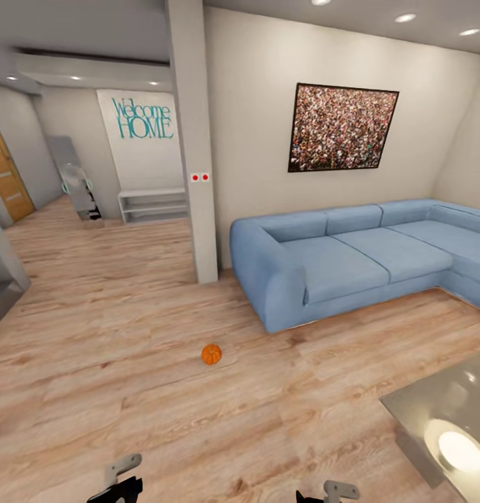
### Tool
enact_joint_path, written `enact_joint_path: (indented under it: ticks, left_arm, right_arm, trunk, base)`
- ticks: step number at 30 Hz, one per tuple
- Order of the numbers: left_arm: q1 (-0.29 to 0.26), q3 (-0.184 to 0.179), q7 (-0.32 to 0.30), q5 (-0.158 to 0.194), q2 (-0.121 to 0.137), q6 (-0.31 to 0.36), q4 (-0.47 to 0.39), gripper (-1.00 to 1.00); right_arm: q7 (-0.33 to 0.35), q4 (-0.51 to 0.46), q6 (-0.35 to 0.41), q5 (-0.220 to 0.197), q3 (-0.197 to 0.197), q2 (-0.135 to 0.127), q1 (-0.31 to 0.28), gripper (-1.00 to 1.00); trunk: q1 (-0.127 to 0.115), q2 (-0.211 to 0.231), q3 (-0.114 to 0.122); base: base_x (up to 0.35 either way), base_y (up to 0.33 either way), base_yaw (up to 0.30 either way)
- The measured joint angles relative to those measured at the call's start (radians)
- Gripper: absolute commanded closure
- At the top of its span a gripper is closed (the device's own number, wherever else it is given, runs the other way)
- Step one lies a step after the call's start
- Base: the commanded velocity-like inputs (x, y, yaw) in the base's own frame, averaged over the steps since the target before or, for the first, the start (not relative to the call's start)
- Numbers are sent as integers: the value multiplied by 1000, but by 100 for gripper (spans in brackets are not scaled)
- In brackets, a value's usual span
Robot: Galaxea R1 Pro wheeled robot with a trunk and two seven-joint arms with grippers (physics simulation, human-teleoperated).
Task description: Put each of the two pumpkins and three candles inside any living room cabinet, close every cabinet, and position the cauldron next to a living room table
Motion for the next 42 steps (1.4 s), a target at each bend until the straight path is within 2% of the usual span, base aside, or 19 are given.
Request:
enact_joint_path:
  ticks: [18, 21, 24, 26, 29, 30, 32, 33, 36, 42]
  left_arm:
    - [0, 0, 0, -2, 0, 0, -1, -100]
    - [-1, -3, -1, -3, 1, 7, -14, -100]
    - [-15, -4, 1, -2, 12, 41, -79, -100]
    - [-25, -2, 8, -6, 42, 159, -192, -100]
    - [-30, 17, 7, 1, 129, 425, -441, -100]
    - [-30, 24, 7, 4, 144, 462, -488, -100]
    - [-28, 72, 9, 10, 185, 559, -643, -100]
    - [-25, 102, 10, 13, 197, 585, -704, -100]
    - [-21, 153, 11, 18, 210, 620, -792, -100]
    - [-20, 170, 11, 20, 214, 633, -825, -100]
  right_arm:
    - [-4, 0, 0, 0, -2, -1, 0, -100]
    - [-8, 1, 0, -1, -2, -1, 0, -100]
    - [-9, 2, -3, -2, -3, -1, 0, -100]
    - [-11, 2, -3, -5, -5, -1, 0, -100]
    - [-15, 6, 3, -11, -9, -1, 0, -100]
    - [-16, 7, 4, -12, -10, 0, 0, -100]
    - [-23, 11, 5, -17, -13, -1, 0, -100]
    - [-29, 11, 6, -19, -15, -1, 0, -100]
    - [-47, 9, 6, -22, -17, -1, 0, -100]
    - [-54, 4, -5, -27, -19, -1, 0, -100]
  trunk:
    - [0, 0, 3]
    - [0, 0, 3]
    - [0, 0, 3]
    - [0, 0, 3]
    - [0, 0, 3]
    - [0, 0, 3]
    - [0, 0, 3]
    - [0, 0, 3]
    - [12, -21, -6]
    - [35, -63, -25]
  base:
    - [79, 89, -42]
    - [7, 11, 0]
    - [2, 3, 0]
    - [0, 1, 0]
    - [0, 0, 0]
    - [0, 0, 0]
    - [0, 0, 0]
    - [0, 0, 0]
    - [0, 0, 0]
    - [0, 0, 0]
